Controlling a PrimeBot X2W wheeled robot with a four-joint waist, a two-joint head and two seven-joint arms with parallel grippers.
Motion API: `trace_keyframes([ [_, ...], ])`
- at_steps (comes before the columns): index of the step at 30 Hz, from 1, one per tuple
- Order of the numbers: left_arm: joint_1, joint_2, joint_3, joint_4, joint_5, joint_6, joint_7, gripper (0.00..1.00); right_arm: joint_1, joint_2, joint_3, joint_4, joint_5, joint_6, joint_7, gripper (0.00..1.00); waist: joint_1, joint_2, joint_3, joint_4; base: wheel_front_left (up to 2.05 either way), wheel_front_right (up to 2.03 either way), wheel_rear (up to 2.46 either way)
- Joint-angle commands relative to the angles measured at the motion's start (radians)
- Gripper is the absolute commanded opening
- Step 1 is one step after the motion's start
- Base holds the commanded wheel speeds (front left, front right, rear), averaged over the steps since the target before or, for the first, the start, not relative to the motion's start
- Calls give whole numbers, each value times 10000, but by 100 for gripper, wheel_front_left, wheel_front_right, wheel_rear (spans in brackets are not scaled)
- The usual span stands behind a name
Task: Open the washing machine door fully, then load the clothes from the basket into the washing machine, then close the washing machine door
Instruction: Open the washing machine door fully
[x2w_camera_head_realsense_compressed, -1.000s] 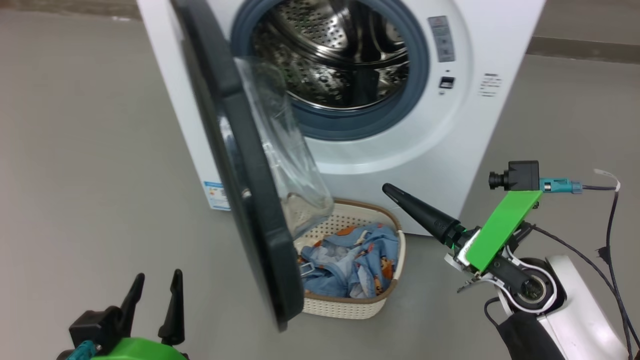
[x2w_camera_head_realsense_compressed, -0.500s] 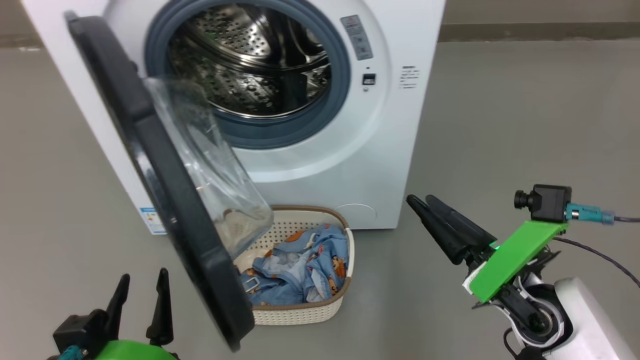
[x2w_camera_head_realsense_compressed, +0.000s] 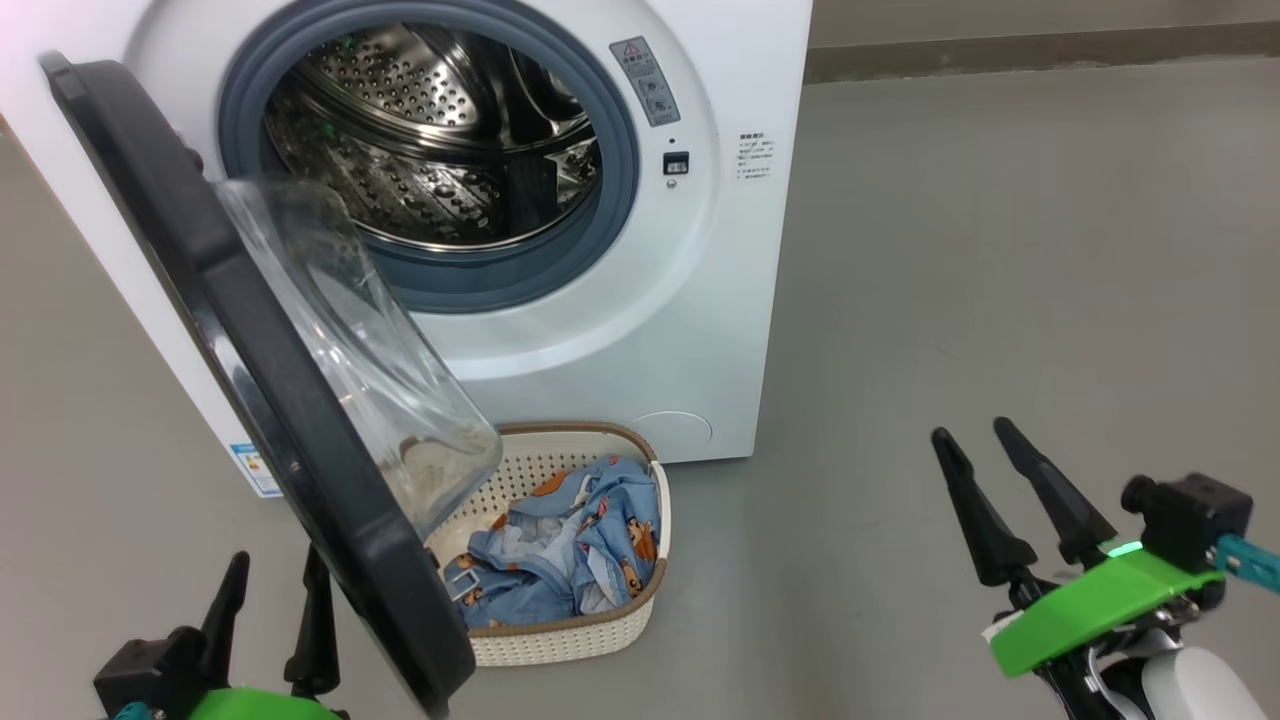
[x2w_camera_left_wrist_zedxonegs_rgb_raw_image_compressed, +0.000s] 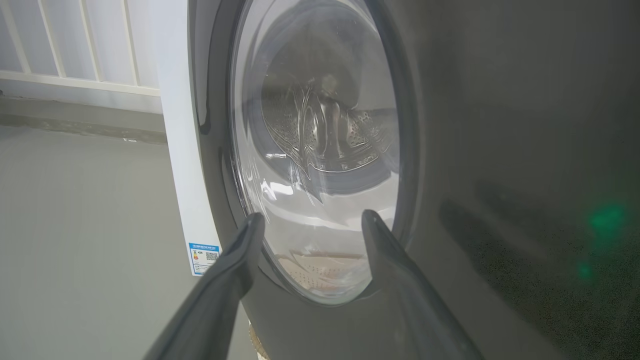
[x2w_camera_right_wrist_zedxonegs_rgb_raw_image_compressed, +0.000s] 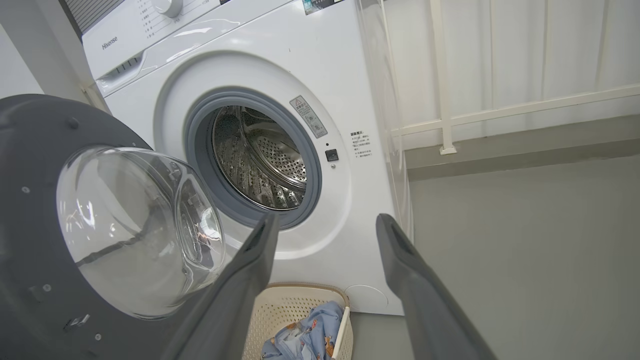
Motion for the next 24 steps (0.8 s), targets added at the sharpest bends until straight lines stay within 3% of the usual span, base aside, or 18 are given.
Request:
trace_keyframes([
  [1,-167,156,389,-286,147,3,-104,100,73,4,2,-273,-386,16,-282,100,0,0,-25,-15,0,0,0],
  [13,-243,115,436,-240,308,-133,-104,100,715,248,-822,982,-2368,16,-1710,100,0,0,-18,68,0,0,0],
  [24,-253,71,484,-179,422,-190,-104,100,499,430,-875,1527,-2695,16,-1993,100,0,0,-90,99,0,0,0],
])
